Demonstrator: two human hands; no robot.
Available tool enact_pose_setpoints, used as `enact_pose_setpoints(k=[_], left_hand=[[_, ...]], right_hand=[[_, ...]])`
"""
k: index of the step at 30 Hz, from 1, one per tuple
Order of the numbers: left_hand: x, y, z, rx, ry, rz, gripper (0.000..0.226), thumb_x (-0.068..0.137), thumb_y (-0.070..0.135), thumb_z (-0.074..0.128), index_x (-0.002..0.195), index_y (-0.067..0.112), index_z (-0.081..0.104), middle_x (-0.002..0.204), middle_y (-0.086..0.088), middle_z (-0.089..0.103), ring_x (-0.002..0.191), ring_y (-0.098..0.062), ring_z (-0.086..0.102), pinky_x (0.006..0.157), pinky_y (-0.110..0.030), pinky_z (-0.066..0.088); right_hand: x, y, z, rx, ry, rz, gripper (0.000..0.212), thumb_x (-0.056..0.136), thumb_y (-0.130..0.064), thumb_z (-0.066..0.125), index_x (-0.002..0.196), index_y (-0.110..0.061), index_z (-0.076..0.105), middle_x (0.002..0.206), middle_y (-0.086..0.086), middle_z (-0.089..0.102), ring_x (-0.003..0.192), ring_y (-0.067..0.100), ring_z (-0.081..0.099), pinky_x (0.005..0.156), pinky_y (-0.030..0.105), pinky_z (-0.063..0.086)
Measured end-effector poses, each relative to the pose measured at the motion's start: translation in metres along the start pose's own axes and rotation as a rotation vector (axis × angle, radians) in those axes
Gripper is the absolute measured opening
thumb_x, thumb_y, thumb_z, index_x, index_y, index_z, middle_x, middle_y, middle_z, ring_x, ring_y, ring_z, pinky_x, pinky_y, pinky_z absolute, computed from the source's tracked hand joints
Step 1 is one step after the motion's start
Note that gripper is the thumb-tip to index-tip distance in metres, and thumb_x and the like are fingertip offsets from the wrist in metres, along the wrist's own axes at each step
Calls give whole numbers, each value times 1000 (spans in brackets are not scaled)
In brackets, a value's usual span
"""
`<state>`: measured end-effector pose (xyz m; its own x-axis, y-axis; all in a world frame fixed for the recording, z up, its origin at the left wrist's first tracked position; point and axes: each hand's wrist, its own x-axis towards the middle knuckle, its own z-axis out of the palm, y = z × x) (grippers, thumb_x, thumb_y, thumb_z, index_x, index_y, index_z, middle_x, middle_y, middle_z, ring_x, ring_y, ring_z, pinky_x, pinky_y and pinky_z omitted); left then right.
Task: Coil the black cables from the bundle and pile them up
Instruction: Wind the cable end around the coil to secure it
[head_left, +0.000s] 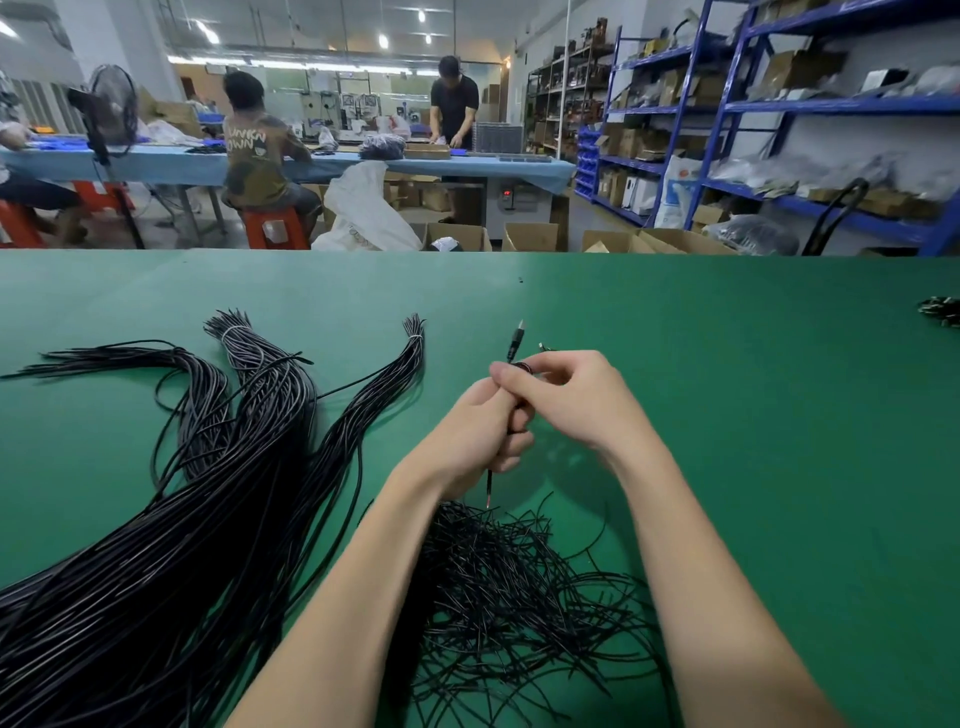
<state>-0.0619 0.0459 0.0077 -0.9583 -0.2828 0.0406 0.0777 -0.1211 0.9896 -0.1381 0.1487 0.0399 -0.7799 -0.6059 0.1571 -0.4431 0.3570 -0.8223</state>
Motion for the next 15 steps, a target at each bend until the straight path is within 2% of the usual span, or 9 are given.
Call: enact_pose_setpoints(k=[2, 4, 6, 8, 10, 12, 15], left_hand=[[1, 0, 0, 38, -25, -44, 32, 108, 28, 31, 127, 19, 56, 58, 9, 27, 43, -7, 21, 39, -15, 20], [1, 2, 1, 42, -69, -96, 28, 100, 28, 29, 116, 19, 50, 63, 4, 19, 46, -11, 16, 41, -16, 19], [1, 2, 3, 4, -115, -125, 34, 95, 34, 21, 110, 19, 48, 66, 2, 16, 49, -12, 11, 42, -16, 17], [0, 2, 1, -32, -126, -168, 37, 93, 35, 14, 94, 14, 45, 63, 4, 18, 50, -11, 9, 42, -17, 14], [1, 3, 0, -43, -122, -199, 33, 92, 32, 14, 83, 16, 41, 62, 4, 21, 50, -11, 10, 41, -18, 13], [0, 5, 0, -77, -133, -222, 33, 95, 32, 18, 80, 16, 43, 62, 5, 24, 50, -10, 12, 40, -20, 14], [-1, 7, -1, -188, -167, -231, 33, 103, 27, 28, 84, 13, 51, 65, 4, 39, 50, -8, 25, 43, -18, 23]], right_hand=[[1, 2, 2, 92, 23, 12, 26, 82, -55, 76, 86, -29, 80, 86, -5, 77, 88, 12, 69, 78, 30, 53], [2, 3, 2, 177, 26, 40, 24, 83, -50, 77, 84, -26, 80, 78, -10, 74, 69, 10, 62, 60, 23, 49], [1, 5, -1, 251, 0, 90, 21, 84, -44, 79, 84, -23, 79, 70, -9, 68, 57, 8, 52, 48, 17, 43], [0, 7, -3, 310, -35, 130, 19, 84, -34, 82, 92, -19, 76, 74, 0, 67, 56, 9, 52, 47, 16, 44], [0, 9, -5, 377, -73, 140, 20, 84, -26, 83, 96, -13, 73, 77, 5, 67, 54, 9, 54, 49, 17, 46], [1, 9, -5, 443, -77, 129, 14, 84, -18, 83, 91, -12, 72, 72, 3, 67, 49, 7, 55, 51, 16, 48], [1, 11, -7, 510, -33, 130, 10, 85, -10, 81, 81, -10, 71, 63, -1, 68, 45, 7, 59, 52, 15, 52]])
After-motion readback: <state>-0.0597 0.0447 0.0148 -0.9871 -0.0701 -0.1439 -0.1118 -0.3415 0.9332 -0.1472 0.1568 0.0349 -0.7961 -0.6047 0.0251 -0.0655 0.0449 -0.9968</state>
